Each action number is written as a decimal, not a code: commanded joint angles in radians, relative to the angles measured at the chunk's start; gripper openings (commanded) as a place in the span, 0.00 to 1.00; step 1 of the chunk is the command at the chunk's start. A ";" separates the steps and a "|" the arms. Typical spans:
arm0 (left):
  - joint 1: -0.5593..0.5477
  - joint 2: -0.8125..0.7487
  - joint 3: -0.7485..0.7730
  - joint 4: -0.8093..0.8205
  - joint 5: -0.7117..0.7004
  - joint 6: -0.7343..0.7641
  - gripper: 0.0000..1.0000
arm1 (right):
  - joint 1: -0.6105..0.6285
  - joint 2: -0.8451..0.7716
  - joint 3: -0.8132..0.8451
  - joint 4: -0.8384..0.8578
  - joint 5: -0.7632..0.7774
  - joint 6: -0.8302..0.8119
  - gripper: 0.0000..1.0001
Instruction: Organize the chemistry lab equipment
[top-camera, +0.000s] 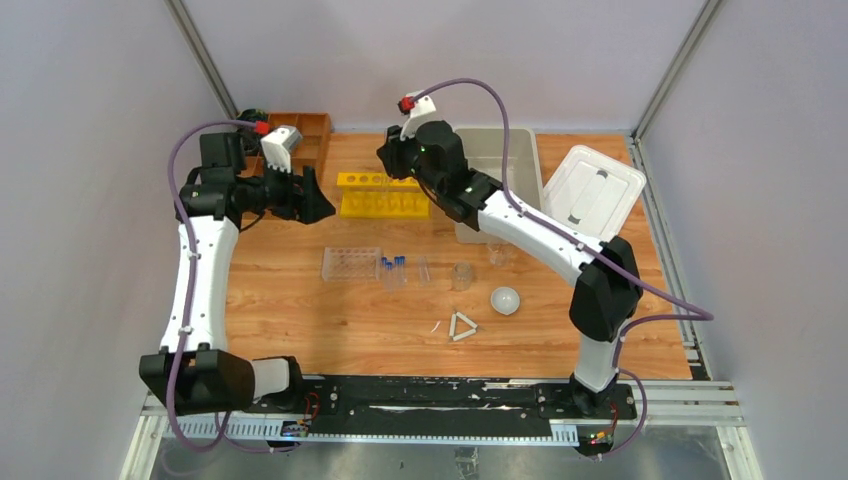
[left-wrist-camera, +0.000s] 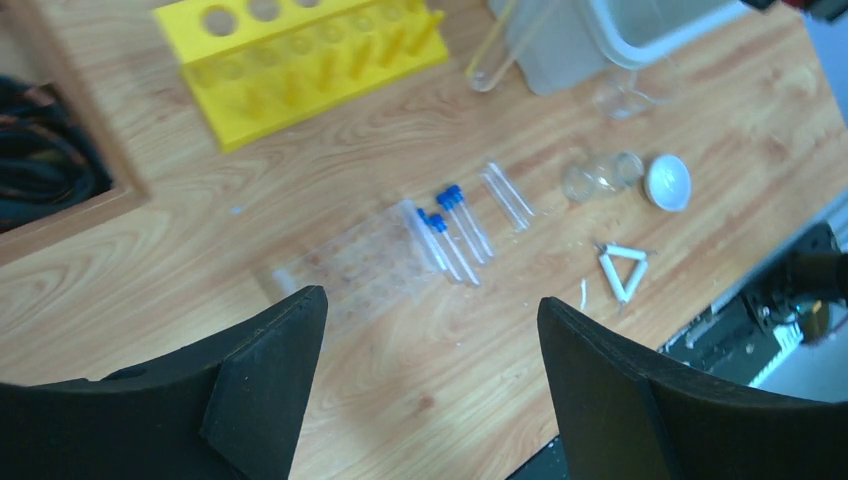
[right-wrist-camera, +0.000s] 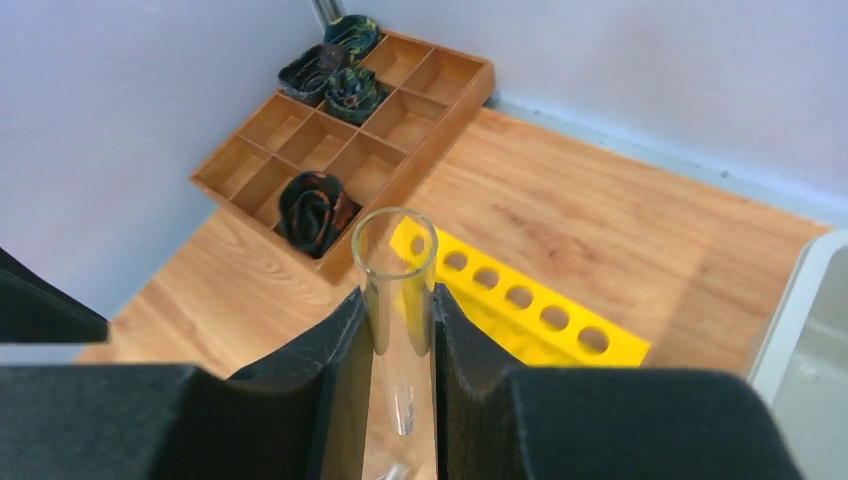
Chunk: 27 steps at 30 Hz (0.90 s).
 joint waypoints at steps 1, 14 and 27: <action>0.085 0.081 0.064 -0.034 0.025 -0.009 0.83 | -0.008 0.049 0.013 0.264 0.067 -0.270 0.00; 0.095 0.181 0.068 -0.043 -0.078 0.037 1.00 | -0.062 0.303 0.144 0.397 -0.039 -0.367 0.00; 0.095 0.186 0.017 -0.043 -0.076 0.082 1.00 | -0.075 0.347 0.092 0.436 -0.052 -0.330 0.00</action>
